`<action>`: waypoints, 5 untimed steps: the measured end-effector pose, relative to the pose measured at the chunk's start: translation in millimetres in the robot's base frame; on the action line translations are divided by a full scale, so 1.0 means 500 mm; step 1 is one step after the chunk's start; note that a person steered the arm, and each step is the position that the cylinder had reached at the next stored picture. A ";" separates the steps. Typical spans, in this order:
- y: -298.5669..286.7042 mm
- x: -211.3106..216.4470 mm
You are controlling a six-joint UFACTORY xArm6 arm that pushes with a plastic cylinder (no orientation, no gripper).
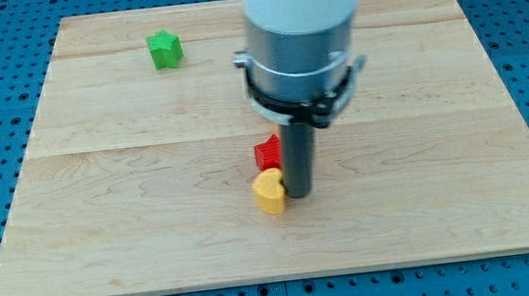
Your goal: Keep red star and yellow heart in a diagonal line with green star
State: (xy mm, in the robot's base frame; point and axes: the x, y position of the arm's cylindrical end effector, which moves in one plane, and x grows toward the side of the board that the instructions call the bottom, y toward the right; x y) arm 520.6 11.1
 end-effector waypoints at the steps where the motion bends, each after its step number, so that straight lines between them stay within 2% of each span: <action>1: -0.002 -0.054; 2: 0.065 -0.082; 3: 0.043 -0.103; 4: -0.044 -0.133; 5: -0.069 -0.195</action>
